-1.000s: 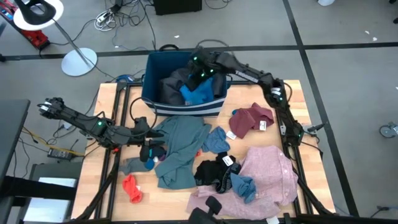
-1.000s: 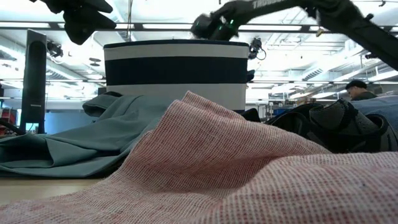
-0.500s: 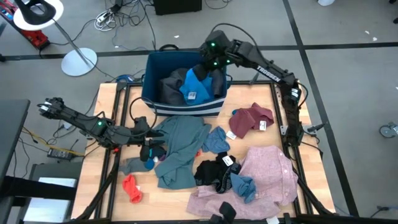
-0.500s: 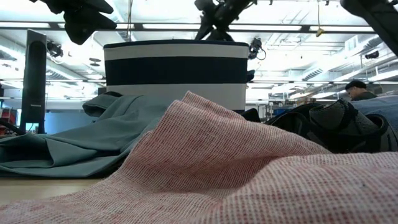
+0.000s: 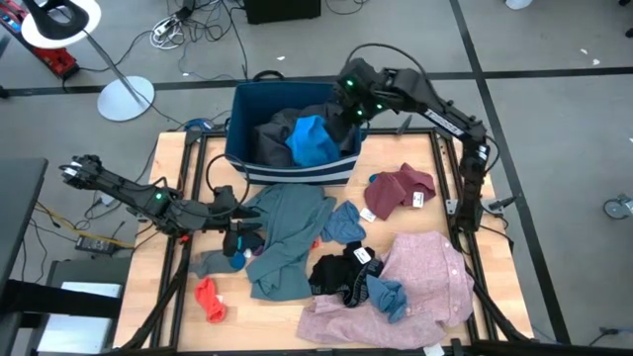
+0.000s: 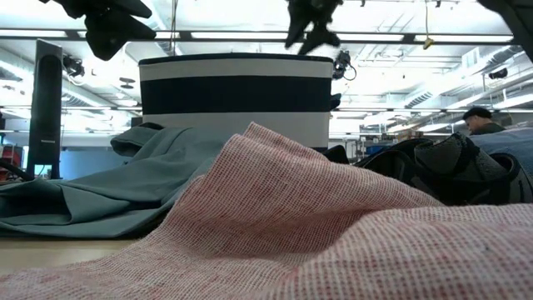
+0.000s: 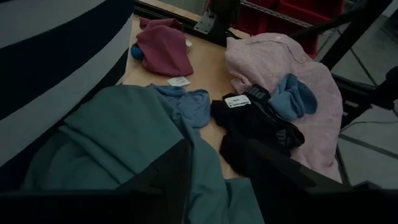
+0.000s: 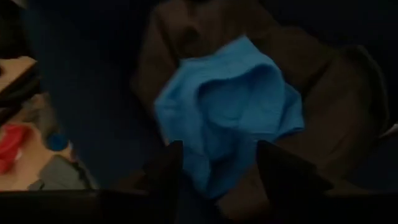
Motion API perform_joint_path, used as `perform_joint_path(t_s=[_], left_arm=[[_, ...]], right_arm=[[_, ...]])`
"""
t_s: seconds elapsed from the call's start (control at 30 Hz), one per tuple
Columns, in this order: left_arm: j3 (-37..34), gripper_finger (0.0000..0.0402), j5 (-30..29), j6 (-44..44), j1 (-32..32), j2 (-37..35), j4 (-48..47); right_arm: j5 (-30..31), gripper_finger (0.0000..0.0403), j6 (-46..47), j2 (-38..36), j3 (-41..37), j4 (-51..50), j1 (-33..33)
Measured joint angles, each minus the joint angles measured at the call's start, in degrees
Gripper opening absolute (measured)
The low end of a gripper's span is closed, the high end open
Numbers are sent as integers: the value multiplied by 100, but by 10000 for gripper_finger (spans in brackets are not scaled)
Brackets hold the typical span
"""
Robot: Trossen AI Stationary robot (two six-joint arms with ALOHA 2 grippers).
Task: Sort clothes
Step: Put the dark blue sock into the blue bin
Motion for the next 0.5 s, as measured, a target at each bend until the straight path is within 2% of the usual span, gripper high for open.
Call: perform_joint_path(t_s=[0.27, 0.5], left_arm=[[0, 161, 415, -188, -10, 0, -28], [0, 130, 581, -477, -63, -1, -308]], right_arm=[[691, 178, 506, -830, 0, -158, 1068], [1927, 176, 1590, -1202, 2, -768, 2609]])
